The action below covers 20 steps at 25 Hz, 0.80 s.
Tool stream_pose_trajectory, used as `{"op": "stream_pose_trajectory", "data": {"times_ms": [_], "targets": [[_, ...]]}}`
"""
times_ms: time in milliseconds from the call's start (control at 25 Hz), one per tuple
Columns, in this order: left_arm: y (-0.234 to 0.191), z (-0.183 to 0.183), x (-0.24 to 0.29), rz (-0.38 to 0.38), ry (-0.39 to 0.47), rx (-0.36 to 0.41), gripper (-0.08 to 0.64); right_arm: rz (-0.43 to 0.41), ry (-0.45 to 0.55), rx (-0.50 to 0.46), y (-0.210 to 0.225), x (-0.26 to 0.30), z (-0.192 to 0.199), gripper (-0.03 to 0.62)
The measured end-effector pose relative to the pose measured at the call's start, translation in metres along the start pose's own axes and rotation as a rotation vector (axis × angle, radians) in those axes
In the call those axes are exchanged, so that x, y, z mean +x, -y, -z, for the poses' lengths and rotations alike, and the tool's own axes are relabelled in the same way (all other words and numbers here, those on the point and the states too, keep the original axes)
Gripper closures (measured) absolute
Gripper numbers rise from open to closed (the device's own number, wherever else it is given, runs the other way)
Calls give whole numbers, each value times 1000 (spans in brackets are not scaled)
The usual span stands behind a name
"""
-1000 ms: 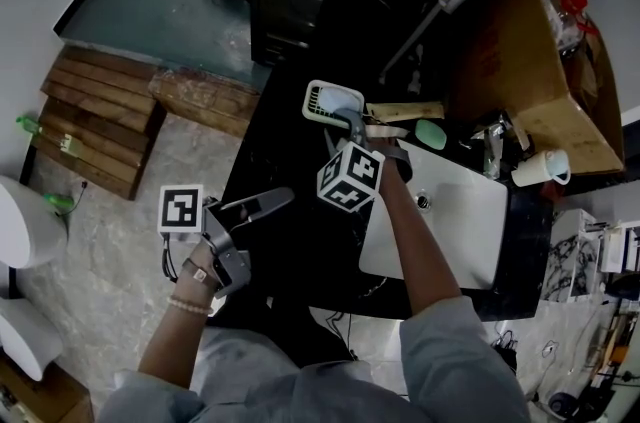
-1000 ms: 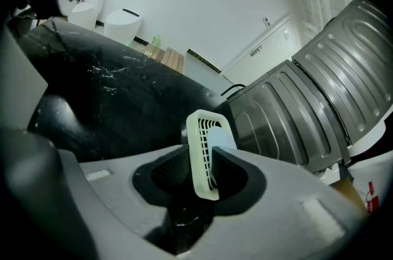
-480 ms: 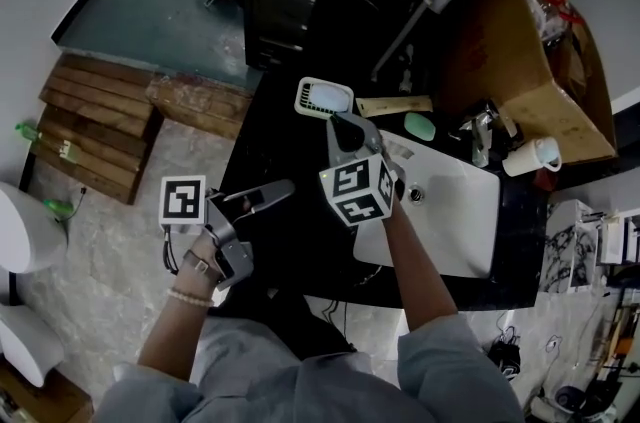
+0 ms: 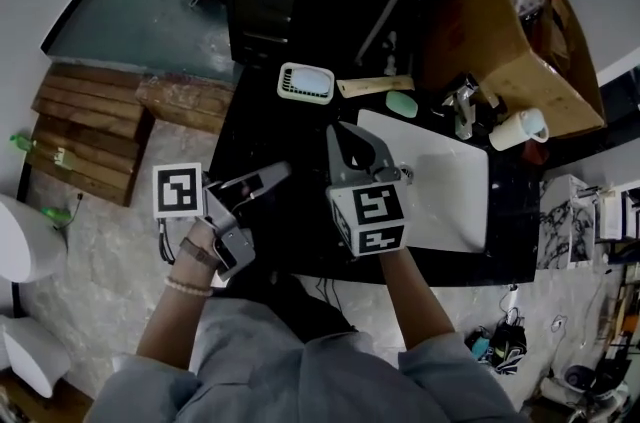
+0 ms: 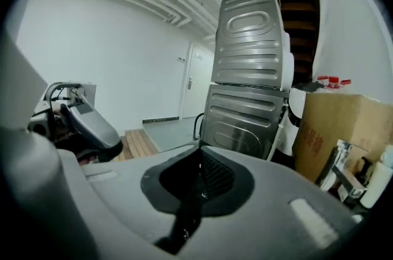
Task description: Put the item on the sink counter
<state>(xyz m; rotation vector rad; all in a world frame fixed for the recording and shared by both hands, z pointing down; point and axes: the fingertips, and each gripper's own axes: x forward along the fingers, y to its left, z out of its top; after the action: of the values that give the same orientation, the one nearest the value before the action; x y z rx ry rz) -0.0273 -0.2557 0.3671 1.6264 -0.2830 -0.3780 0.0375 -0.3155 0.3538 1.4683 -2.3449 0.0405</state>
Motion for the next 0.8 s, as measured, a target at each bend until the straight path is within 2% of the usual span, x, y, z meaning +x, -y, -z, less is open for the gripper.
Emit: {"op": "stream_pose_trajectory", "data": {"times_ms": [360,520,800], "targets": [[16,10,-1,-105,15,202,555,40,66,109,-5,-63,-8,594],[27,9,-3,-106,25,284,555,54,90,122,-2,-81,-12,594],[35,16,-11,-124,41,330,555,82,114,165,2,-103,-15,594]]}}
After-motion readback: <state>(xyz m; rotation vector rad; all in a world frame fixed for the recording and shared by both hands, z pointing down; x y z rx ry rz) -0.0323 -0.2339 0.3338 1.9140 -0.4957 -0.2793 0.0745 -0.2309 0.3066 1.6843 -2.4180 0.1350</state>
